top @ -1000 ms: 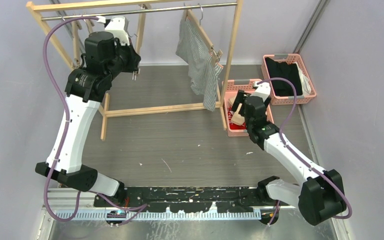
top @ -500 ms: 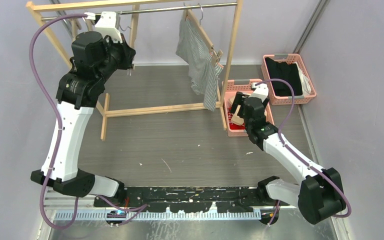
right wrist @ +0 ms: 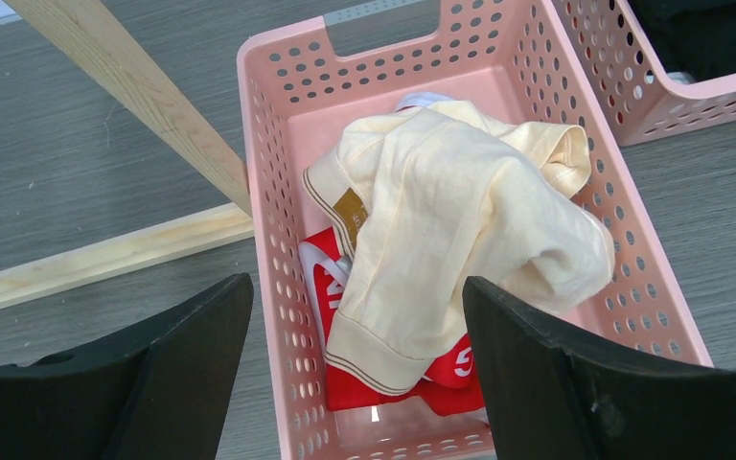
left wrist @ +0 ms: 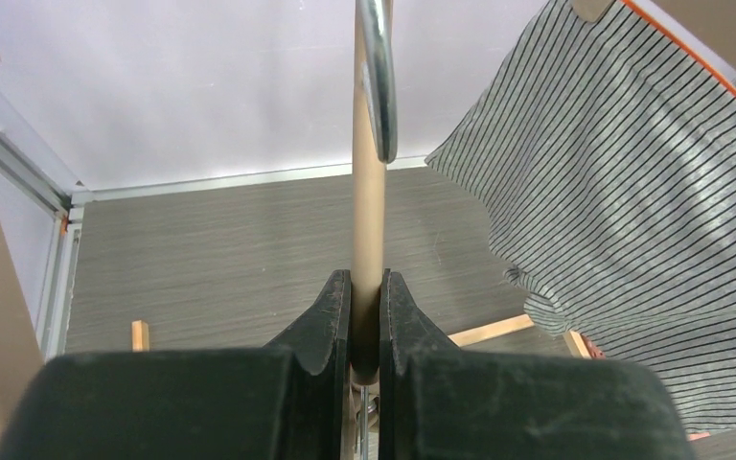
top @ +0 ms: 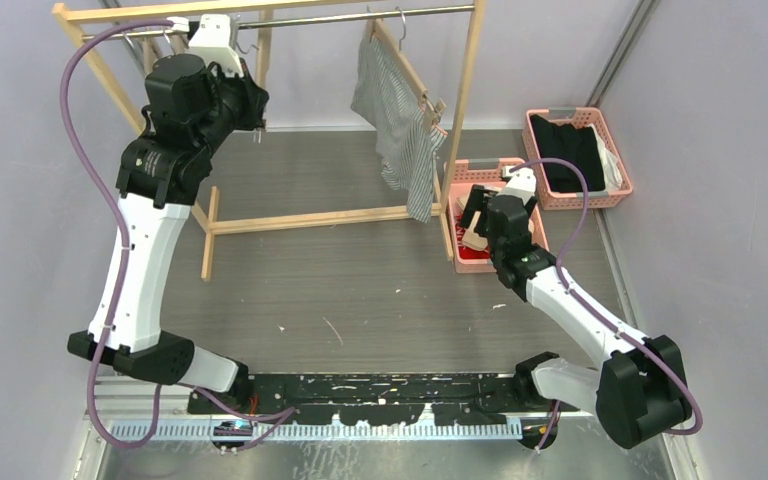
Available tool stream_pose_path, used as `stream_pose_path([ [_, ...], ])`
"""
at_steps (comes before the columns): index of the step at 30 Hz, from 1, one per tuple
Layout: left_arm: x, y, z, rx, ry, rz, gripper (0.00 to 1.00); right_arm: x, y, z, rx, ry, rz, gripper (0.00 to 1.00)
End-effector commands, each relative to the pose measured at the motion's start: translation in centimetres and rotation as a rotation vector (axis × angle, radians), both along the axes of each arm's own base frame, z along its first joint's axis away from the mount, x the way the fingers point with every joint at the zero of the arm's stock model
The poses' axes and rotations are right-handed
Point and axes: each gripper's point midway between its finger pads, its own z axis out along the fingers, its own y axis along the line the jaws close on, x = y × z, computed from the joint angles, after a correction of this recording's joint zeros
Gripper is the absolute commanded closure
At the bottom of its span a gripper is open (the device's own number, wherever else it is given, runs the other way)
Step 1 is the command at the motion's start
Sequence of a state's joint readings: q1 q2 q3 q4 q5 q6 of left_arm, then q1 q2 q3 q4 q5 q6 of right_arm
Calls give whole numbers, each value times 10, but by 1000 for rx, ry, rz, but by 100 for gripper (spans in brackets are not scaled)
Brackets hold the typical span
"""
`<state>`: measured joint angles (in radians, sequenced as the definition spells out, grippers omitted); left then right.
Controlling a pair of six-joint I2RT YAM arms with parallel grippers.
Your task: Remove the underwear clipped to the hanger
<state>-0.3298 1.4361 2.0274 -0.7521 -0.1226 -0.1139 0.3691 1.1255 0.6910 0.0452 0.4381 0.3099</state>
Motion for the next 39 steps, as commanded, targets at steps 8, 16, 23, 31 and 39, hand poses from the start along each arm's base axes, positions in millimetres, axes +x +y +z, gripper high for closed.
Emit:
stream_pose_path([
  [8, 5, 13, 33, -13, -95, 51, 100, 4, 5, 18, 38, -68, 14, 14],
  [16, 20, 16, 24, 4, -42, 81, 100, 3, 9, 18, 49, -72, 32, 15],
  [23, 24, 19, 6, 11, 5, 105, 100, 2, 9, 22, 51, -81, 37, 15],
  [31, 9, 22, 10, -20, -35, 100, 78, 0, 12, 22, 56, -83, 52, 15],
  [39, -19, 24, 39, -44, -116, 60, 64, -4, 13, 27, 54, -102, 61, 15],
])
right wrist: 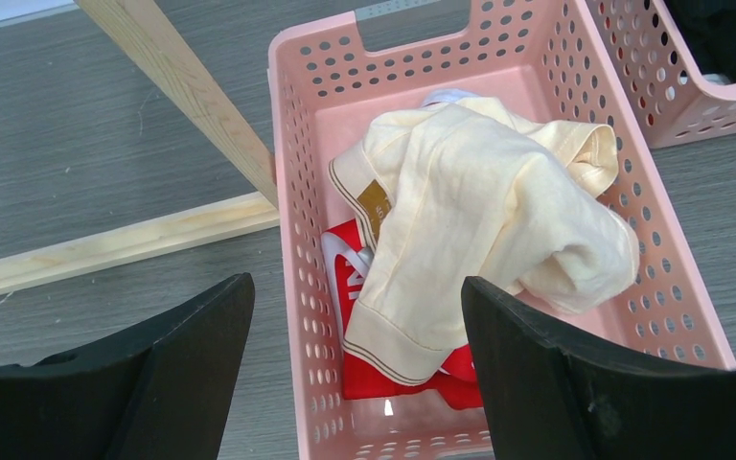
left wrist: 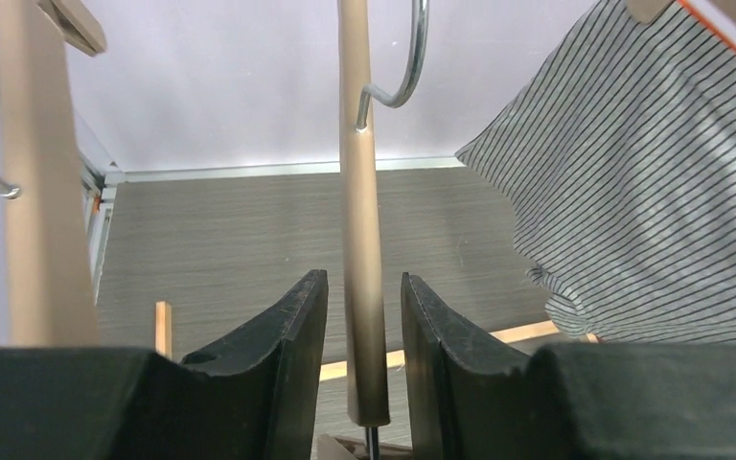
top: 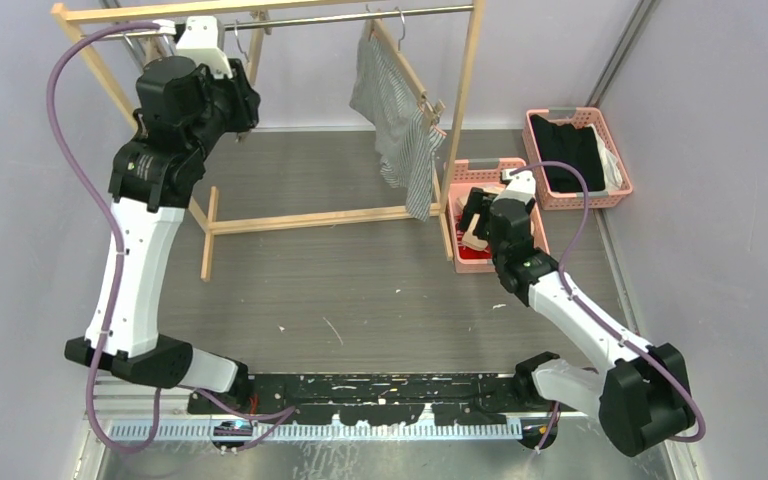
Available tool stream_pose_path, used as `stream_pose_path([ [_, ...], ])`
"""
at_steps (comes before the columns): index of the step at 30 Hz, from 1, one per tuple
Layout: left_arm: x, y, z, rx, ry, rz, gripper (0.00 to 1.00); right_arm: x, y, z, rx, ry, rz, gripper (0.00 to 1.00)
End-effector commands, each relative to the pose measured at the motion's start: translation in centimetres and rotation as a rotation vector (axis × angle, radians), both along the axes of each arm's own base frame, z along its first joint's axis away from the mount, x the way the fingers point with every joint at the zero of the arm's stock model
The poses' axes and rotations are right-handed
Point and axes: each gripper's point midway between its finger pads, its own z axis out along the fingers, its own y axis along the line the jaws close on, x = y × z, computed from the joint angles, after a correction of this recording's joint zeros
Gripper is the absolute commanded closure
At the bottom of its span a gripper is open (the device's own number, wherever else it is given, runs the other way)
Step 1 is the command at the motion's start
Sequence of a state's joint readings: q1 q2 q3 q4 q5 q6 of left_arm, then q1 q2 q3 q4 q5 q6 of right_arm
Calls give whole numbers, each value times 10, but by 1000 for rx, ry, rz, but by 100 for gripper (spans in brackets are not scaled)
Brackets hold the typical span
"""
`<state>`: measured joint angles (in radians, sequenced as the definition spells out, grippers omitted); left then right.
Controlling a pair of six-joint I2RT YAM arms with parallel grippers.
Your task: Remove the underwear clipped to the hanger
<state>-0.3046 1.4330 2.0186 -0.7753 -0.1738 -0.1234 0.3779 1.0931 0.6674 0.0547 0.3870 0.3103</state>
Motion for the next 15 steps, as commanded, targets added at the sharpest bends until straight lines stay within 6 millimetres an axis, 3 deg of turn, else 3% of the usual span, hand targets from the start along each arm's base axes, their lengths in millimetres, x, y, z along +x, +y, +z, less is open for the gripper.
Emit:
stream_pose_path([
  [1, -25, 6, 50, -49, -156, -18, 64, 2, 3, 27, 32, -94, 5, 15],
  [6, -49, 12, 74, -66, -223, -27, 57, 0, 1, 40, 8, -129, 2, 15],
  [10, -74, 25, 89, -69, -271, -2, 57, -6, 1, 72, 20, -193, 12, 16],
  [15, -94, 33, 93, -61, -294, 7, 59, -19, 9, 107, 33, -264, 53, 20],
])
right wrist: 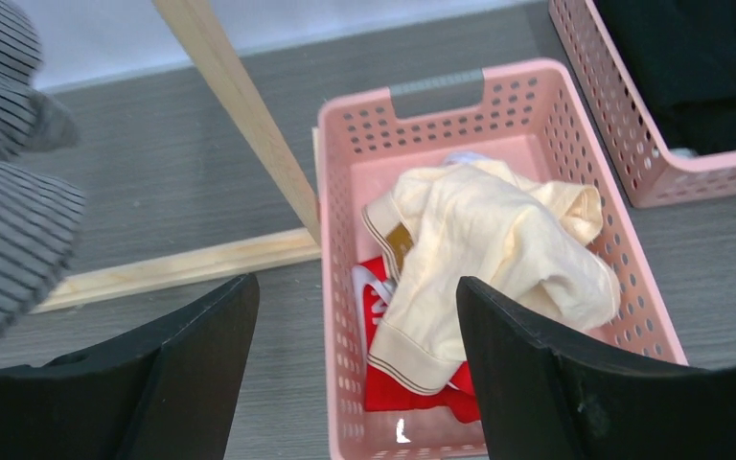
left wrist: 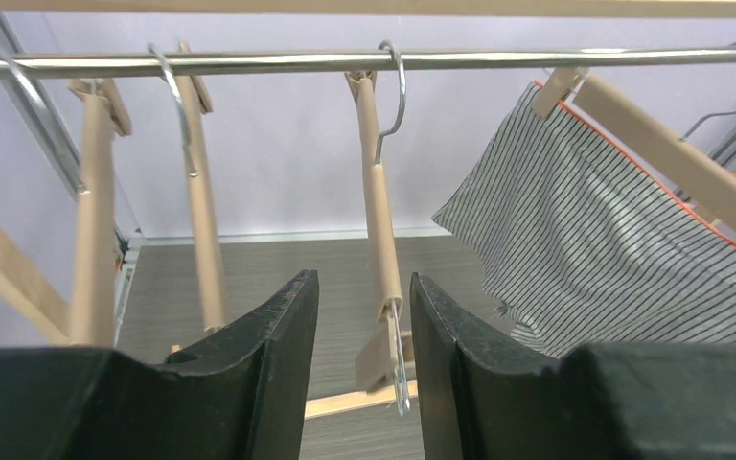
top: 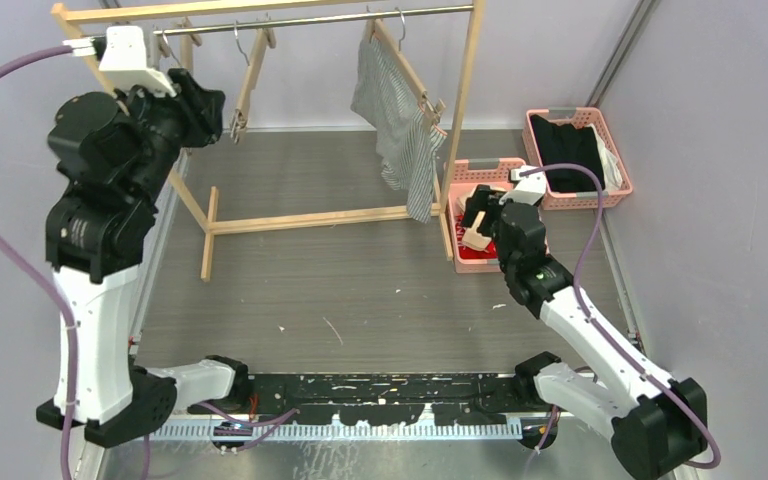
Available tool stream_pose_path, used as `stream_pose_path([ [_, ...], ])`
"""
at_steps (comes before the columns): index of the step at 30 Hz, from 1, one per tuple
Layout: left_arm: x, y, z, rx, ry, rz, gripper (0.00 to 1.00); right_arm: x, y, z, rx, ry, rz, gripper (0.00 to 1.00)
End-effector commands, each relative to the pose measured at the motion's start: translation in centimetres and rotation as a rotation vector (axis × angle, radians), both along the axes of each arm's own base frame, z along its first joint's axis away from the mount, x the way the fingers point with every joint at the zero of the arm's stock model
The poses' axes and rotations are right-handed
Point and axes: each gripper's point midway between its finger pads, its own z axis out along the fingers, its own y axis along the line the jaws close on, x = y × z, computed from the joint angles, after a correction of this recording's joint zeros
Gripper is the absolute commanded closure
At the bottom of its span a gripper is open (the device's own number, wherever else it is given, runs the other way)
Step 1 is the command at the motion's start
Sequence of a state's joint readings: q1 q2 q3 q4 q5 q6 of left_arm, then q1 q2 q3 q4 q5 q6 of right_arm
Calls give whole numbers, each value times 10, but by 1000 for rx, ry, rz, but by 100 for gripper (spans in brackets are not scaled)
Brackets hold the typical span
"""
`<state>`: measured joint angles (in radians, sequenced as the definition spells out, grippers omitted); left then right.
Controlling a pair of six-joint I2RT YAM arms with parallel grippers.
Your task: Remove the underwear clipped to the hanger
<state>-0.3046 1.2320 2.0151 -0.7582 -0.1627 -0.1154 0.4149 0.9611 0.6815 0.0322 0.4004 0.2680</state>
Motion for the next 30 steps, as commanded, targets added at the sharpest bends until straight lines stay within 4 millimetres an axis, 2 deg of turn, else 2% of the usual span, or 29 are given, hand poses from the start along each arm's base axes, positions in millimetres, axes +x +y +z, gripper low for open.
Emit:
stream_pose_path([
  [1, -21, 11, 22, 2, -80, 16, 60, -8, 8, 68, 30, -161, 32, 21],
  [5, -26, -11, 20, 31, -44, -97, 62, -15, 21, 85, 18, -197, 71, 33],
  [8, -29, -48, 21, 70, -49, -198, 62, -11, 25, 93, -4, -214, 58, 44],
  [11, -18, -105, 2, 183, 6, -296, 60, 0, 32, 101, -17, -224, 59, 55],
  [15, -11, -144, 2, 160, 14, -407, 58, 16, 45, 112, -4, -255, 62, 61],
  [22, 3, -169, -3, 88, -2, -450, 53, 39, 79, 121, 46, -306, 120, 68],
  [27, 14, -181, -3, 63, -1, -457, 54, 34, 122, 124, 40, -335, 219, 69],
  [30, 22, -186, 4, 44, -18, -445, 53, 26, 145, 123, 19, -344, 270, 70],
])
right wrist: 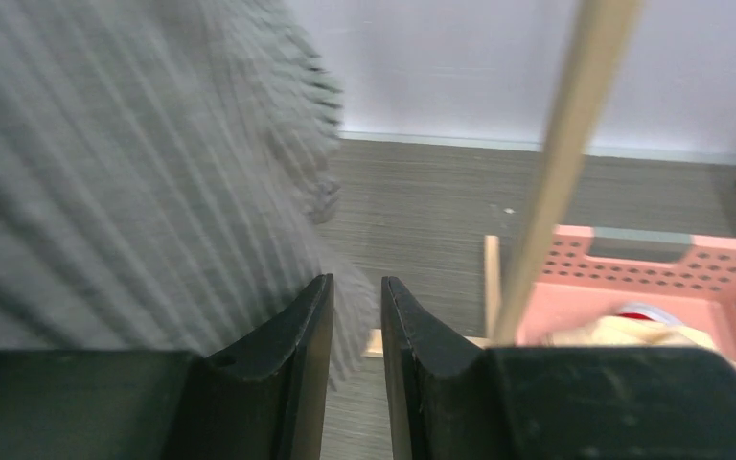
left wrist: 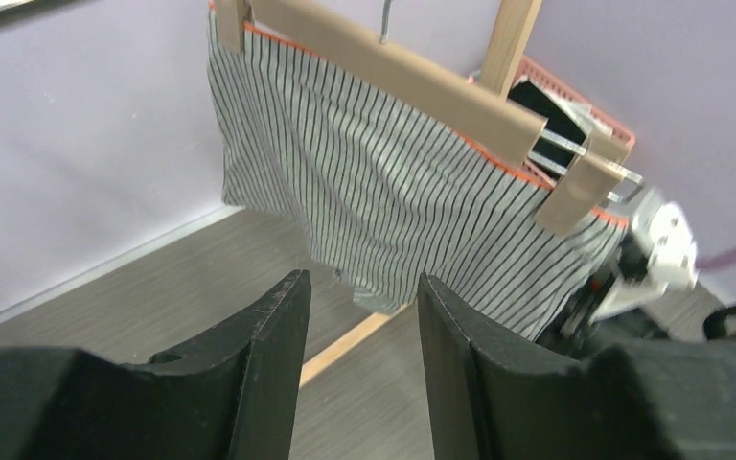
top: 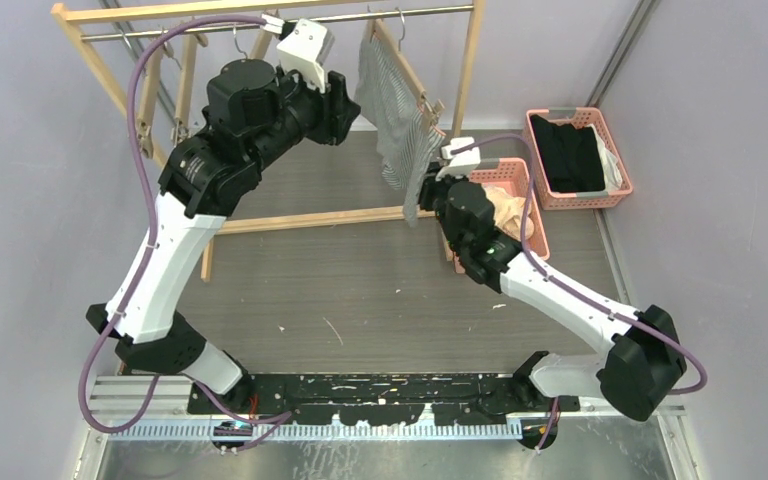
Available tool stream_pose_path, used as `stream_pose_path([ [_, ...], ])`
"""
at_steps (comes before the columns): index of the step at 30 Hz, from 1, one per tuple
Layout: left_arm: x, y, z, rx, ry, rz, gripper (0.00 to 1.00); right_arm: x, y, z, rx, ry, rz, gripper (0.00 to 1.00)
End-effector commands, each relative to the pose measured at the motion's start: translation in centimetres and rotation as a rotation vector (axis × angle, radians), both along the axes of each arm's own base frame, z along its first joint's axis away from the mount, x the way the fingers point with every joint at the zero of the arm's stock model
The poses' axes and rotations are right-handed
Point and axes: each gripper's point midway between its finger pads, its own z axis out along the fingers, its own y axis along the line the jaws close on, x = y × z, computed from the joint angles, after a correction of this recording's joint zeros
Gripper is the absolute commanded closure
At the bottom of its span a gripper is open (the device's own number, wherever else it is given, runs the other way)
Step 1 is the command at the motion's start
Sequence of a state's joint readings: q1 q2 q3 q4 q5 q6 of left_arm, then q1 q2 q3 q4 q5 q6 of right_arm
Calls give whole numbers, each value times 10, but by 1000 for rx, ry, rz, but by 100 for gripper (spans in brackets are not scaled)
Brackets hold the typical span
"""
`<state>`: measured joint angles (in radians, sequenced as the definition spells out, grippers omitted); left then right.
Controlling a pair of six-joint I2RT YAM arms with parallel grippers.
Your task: Remove the underwear clipped to the hanger
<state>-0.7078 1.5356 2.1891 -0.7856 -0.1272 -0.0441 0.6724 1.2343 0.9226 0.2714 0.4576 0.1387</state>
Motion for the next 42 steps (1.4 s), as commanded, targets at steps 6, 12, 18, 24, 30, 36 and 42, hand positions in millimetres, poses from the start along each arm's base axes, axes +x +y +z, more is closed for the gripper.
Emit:
stream_pose_path([
  [6, 22, -15, 61, -178, -136, 34, 49, -15, 55, 42, -3, -132, 100, 70],
  [12, 35, -27, 60, -196, -128, 37, 45, -17, 60, 33, -51, -126, 87, 70],
  [18, 48, -36, 58, -207, -132, 41, 41, -18, 58, 25, -73, -117, 87, 71],
  [24, 49, -43, 61, -223, -150, 16, 40, -19, 59, 18, -87, -104, 91, 72],
  [30, 54, -43, 56, -185, -155, 21, 44, -20, 58, 15, -92, -102, 91, 71],
  [36, 68, -40, 47, -126, -169, 62, 43, -23, 55, 15, -102, -104, 92, 71],
  [42, 99, -23, 40, -32, -209, 156, 40, -31, 51, 10, -107, -102, 109, 74],
])
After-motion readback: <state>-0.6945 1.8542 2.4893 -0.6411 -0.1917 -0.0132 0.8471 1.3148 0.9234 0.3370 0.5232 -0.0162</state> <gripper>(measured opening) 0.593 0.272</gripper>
